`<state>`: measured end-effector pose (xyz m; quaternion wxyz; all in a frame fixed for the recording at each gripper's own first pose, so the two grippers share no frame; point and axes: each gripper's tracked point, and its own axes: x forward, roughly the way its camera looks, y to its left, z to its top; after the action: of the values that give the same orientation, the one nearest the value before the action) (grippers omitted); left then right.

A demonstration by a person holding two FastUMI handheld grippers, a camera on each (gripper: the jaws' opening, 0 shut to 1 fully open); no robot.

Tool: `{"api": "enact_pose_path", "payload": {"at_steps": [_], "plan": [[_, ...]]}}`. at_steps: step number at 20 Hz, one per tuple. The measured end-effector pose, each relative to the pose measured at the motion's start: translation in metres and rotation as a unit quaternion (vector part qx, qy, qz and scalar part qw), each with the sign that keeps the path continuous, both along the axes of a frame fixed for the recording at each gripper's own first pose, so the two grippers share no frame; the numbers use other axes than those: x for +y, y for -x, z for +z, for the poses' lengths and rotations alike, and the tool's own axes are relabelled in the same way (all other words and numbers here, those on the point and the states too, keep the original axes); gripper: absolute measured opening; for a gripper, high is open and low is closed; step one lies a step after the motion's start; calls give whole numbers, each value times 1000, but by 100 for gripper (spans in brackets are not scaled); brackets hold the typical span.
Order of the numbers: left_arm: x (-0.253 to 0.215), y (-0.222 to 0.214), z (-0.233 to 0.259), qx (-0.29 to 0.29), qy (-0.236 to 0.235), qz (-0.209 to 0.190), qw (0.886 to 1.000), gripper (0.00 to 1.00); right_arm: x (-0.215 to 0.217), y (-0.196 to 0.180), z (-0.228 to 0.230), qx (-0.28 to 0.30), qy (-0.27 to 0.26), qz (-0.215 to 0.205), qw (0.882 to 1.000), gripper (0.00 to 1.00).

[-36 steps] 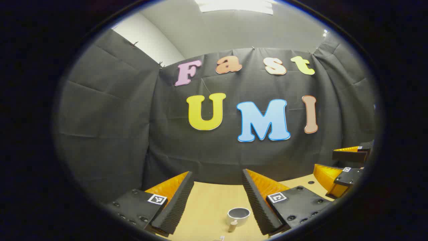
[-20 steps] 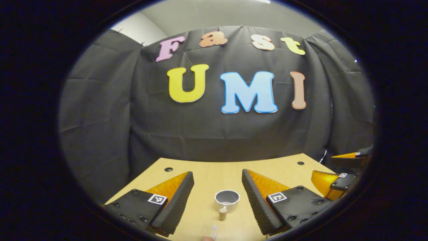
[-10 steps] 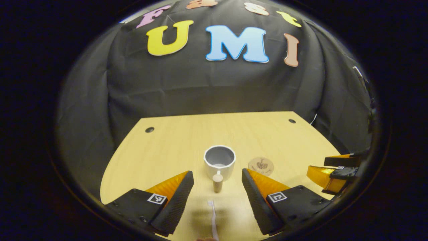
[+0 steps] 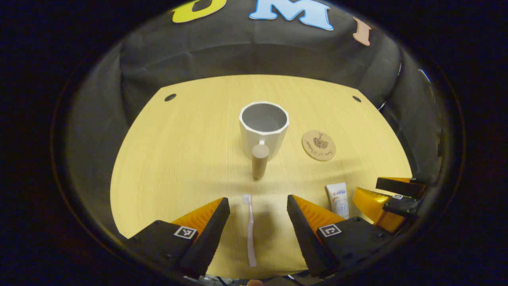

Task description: Put the toothbrush and toothpaste on the desktop into the cup, then pick up the cup and place it on the coaster on the desktop.

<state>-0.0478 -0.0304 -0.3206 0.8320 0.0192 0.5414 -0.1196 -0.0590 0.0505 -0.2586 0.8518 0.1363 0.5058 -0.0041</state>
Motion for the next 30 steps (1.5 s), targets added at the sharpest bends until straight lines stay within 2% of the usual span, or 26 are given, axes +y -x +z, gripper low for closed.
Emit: {"api": "enact_pose_path", "payload": {"at_steps": [1, 5, 10, 11, 14, 15, 16, 18, 19, 23, 24, 25, 27, 28, 29, 30], "plan": [[-1, 6, -6, 15, 0, -2, 1000, 96, 3, 2, -3, 11, -4, 5, 1000, 92], [8, 29, -27, 83, -7, 10, 997, 96, 15, 15, -18, 63, -16, 11, 998, 92], [22, 48, -50, 147, -18, 13, 989, 96, 40, 34, -36, 133, -63, 5, 989, 92], [24, 50, -55, 154, -23, 11, 988, 100, 43, 37, -39, 141, -66, 5, 988, 92], [24, 53, -63, 168, -25, 6, 985, 100, 43, 39, -47, 156, -64, 8, 986, 92], [24, 54, -65, 174, -24, 7, 984, 96, 43, 40, -50, 163, -64, 9, 985, 92], [25, 55, -65, 181, -28, 9, 983, 100, 44, 39, -52, 168, -66, 7, 984, 92], [27, 55, -66, 181, -38, 4, 983, 100, 43, 37, -56, 173, -65, 5, 983, 92], [26, 56, -67, 183, -40, 2, 982, 95, 40, 36, -56, 175, -62, 6, 983, 92], [29, 59, -69, 182, -61, -9, 981, 96, 37, 38, -59, 179, -49, 13, 983, 87], [31, 59, -67, 181, -64, -8, 981, 75, 35, 39, -59, 180, -46, 14, 982, 79], [30, 61, -68, 182, -63, -6, 981, 66, 34, 39, -60, 182, -44, 18, 982, 75], [30, 60, -69, 176, -60, -10, 982, 63, 30, 41, -61, 180, -35, 21, 983, 67], [30, 60, -69, 172, -58, 4, 983, 67, 28, 41, -62, 180, -32, 30, 983, 55], [29, 59, -69, 171, -56, 5, 984, 45, 24, 40, -61, 184, -32, 25, 982, 55], [30, 60, -67, 170, -57, -2, 984, 39, 28, 42, -63, 182, -36, 26, 982, 38]]}}
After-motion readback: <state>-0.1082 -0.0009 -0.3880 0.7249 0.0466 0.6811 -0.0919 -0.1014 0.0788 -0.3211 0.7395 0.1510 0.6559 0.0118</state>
